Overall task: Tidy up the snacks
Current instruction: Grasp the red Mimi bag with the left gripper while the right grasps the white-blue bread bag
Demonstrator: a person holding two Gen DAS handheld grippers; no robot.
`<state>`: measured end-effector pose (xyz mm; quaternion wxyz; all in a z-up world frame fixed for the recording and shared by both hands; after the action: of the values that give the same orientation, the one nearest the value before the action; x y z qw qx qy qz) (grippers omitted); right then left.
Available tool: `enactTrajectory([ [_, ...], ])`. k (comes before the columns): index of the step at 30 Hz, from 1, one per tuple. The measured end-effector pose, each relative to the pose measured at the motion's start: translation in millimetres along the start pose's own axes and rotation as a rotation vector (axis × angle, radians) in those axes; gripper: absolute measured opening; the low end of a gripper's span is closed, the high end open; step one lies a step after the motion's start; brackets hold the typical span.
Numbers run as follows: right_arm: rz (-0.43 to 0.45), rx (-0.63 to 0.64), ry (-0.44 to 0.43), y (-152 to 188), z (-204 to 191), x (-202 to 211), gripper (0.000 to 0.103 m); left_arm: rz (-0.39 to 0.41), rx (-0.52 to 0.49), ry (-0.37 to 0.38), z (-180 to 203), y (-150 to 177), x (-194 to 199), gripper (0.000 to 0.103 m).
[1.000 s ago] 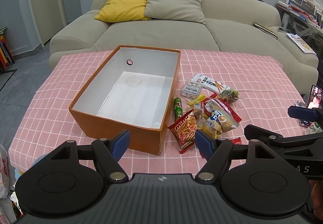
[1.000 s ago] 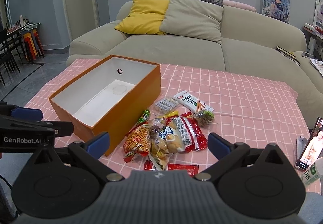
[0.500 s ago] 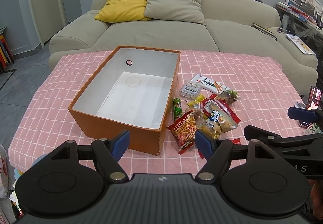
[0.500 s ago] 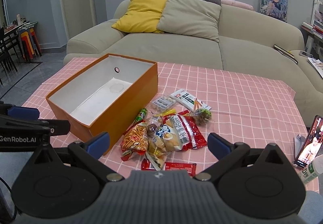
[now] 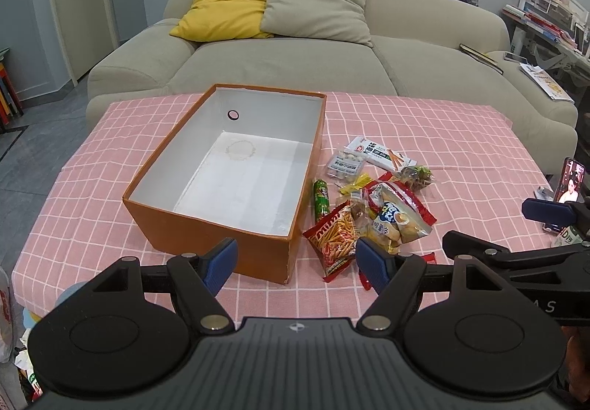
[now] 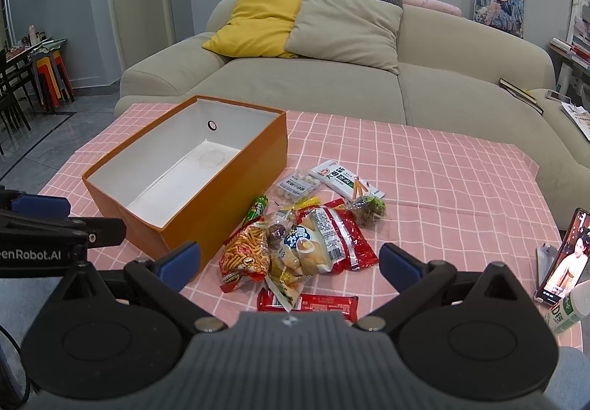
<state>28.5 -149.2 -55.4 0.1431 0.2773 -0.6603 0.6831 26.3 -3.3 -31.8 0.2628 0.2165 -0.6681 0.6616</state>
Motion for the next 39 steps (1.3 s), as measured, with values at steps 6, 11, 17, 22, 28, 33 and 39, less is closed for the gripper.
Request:
enactTrajectory([
  [6,-0.012,-0.038,-0.051,4,8,-3,0.099,0.001,-0.026,0.066,5,0,-1,0.081],
  [11,-0.014,-0.041,-0.077,12,19,-9,0.083,-0.034,-0.032,0.148,15,-4,-11,0.061],
  [17,-0.044,-0.04,-0.086,23,29,-28,0.063,-0.113,-0.041,0.203,31,-3,-40,0.053],
  [22,-0.079,-0.066,-0.107,30,35,-55,0.061,-0.156,-0.041,0.22,45,-4,-69,0.052],
  [28,-0.118,-0.082,-0.116,32,37,-98,0.061,-0.223,-0.053,0.172,49,-3,-109,0.05],
  [33,-0.177,-0.038,-0.124,39,33,-130,0.061,-0.287,-0.05,0.135,49,0,-135,0.05],
  [39,-0.213,-0.039,-0.141,47,34,-157,0.061,-0.334,-0.065,0.104,51,-1,-150,0.05],
])
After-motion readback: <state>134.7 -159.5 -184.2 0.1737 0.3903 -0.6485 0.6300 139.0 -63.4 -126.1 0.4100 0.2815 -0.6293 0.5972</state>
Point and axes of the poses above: each gripper's, at about its wrist camera, not at the fingertips, and x roughly against the way its jaws point, z to its right, y to its underside, the point moved 5 cm from there along -x, roughly the way its jaws point, and after that the axes turned 8 degrees about z, right-handed, at the moved point
